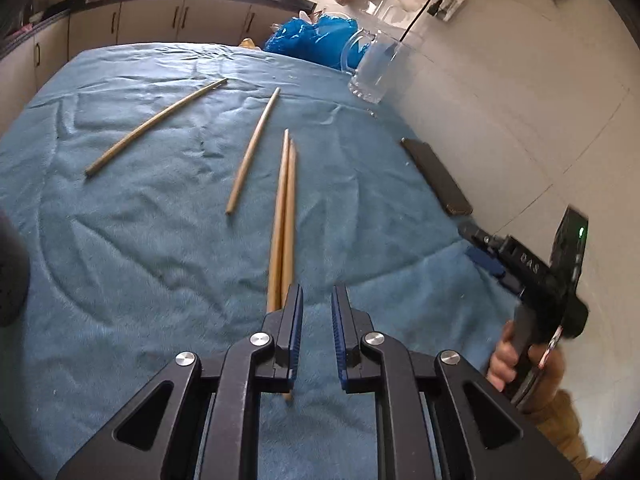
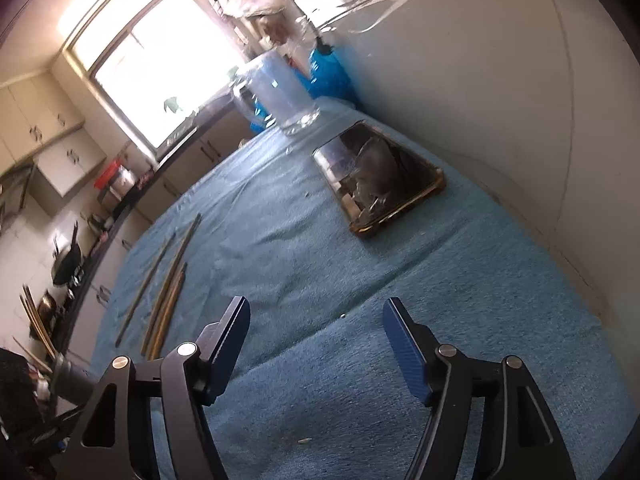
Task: Organize utensils
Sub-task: 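Close the left tool on a chopstick while the right tool grasps another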
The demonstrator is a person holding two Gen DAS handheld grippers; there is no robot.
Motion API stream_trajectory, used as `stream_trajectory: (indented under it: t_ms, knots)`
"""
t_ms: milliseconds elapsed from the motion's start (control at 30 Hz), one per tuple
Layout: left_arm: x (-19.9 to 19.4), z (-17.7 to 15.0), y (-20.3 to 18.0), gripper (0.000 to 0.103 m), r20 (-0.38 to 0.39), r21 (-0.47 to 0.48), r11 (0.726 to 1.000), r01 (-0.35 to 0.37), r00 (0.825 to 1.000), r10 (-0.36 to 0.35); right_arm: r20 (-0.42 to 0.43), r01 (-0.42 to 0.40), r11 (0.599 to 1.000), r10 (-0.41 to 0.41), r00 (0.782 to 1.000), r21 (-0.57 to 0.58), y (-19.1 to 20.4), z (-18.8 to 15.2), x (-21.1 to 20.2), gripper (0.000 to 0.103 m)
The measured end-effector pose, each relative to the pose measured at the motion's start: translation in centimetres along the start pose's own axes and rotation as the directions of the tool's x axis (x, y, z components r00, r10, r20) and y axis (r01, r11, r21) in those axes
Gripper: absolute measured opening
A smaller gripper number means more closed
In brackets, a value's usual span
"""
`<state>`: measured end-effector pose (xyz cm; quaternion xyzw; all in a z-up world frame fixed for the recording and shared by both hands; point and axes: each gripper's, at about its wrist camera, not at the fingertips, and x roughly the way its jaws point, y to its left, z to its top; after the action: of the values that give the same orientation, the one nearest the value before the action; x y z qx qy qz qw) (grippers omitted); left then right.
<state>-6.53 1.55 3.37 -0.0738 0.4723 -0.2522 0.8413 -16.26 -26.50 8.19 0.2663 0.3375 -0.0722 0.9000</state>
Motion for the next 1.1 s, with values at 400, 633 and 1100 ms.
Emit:
stream_trajectory:
  t_ms: [400, 633, 1100]
  knots:
    - [-4.5, -2.1, 5.5, 0.016, 0.059, -0.128, 0.974, -0.189, 0.979, 0.198, -0.318, -0.243, 0.882, 0.113, 0.941, -0.405, 16.5, -7.6, 2.0, 0.073]
    - [-5.3, -2.3, 5.8, 0.02, 0.076, -0.123, 0.974, -0.191, 0.977, 0.201, -0.265, -0.137, 0.753, -0.051, 0.963, -0.643, 20.6, -12.8, 2.2, 0.045]
    - [-0.6, -0.6, -0.1, 0.035, 0.011, 0.029, 0.985, -0.168, 0.986, 0.168, -0.178, 0.134, 0.859, -0.251, 0.951, -0.493, 9.4, -5.7, -0.3, 0.01]
